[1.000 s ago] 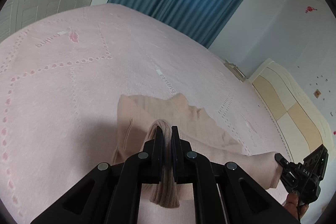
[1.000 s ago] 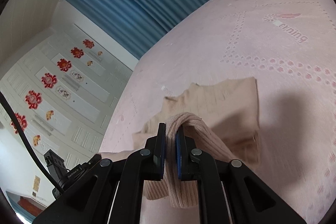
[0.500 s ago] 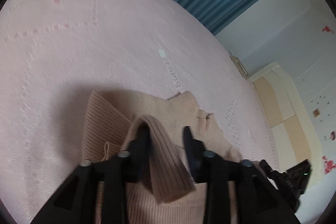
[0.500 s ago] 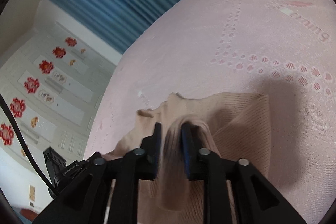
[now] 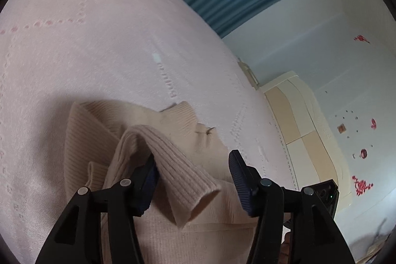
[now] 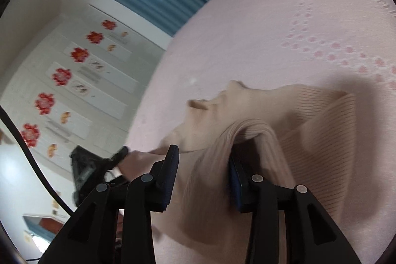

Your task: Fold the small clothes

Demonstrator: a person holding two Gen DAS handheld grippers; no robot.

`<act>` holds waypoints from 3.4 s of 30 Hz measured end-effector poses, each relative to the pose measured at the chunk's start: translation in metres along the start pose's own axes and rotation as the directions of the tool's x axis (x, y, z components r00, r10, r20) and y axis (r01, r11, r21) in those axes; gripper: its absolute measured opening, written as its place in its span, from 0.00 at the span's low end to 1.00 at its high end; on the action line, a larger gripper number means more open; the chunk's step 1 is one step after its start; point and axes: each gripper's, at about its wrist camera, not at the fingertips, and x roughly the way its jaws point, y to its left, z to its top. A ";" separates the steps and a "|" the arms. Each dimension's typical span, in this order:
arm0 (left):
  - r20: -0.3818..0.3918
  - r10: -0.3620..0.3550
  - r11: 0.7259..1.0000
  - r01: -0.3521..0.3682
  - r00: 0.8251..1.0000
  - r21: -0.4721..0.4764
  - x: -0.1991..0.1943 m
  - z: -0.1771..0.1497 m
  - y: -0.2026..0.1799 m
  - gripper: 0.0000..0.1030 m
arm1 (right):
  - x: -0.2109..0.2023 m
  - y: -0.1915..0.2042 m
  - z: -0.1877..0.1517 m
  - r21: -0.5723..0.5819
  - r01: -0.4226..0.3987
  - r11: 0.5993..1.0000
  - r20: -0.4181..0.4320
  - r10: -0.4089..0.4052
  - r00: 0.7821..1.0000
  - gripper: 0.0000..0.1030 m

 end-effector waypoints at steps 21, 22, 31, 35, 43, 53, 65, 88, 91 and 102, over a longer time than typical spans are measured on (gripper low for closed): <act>0.075 -0.034 0.989 0.044 0.997 -0.138 -0.011 0.013 0.024 0.66 | -0.001 -0.016 0.003 0.101 0.015 0.995 0.061 -0.022 0.998 0.41; 0.073 -0.028 0.991 0.038 0.997 -0.130 -0.010 0.013 0.023 0.66 | 0.001 -0.017 0.003 0.103 0.019 0.994 0.056 -0.025 0.998 0.41; 0.054 0.075 0.997 -0.074 0.996 -0.011 -0.015 0.003 0.010 0.66 | -0.003 0.000 -0.006 -0.015 0.206 0.978 0.046 -0.205 0.978 0.41; 0.052 0.155 0.985 -0.158 0.987 0.065 -0.025 -0.010 0.004 0.66 | -0.022 0.022 -0.024 -0.170 0.362 0.917 0.110 -0.347 0.931 0.41; 0.056 0.365 0.885 -0.365 0.929 0.289 -0.058 -0.061 -0.002 0.65 | -0.057 0.014 -0.062 -0.170 0.476 0.863 0.137 -0.457 0.879 0.31; 0.040 0.366 0.883 -0.361 0.930 0.301 -0.086 -0.094 0.014 0.55 | -0.090 -0.001 -0.104 -0.084 0.482 0.872 0.104 -0.474 0.875 0.30; 0.042 0.352 0.904 -0.351 0.935 0.242 -0.057 -0.083 0.018 0.41 | -0.067 -0.016 -0.099 -0.084 0.513 0.854 0.044 -0.512 0.858 0.30; -0.004 0.285 0.949 -0.282 0.959 0.141 -0.085 -0.097 0.031 0.07 | -0.083 -0.012 -0.104 -0.089 0.420 0.903 0.040 -0.418 0.908 0.05; -0.015 0.307 0.940 -0.301 0.951 0.158 -0.086 -0.104 0.029 0.07 | -0.082 -0.011 -0.109 -0.098 0.433 0.896 0.030 -0.432 0.901 0.05; -0.023 0.370 0.924 -0.365 0.929 0.116 -0.082 -0.094 0.037 0.25 | -0.083 -0.015 -0.107 -0.070 0.426 0.902 0.027 -0.425 0.905 0.18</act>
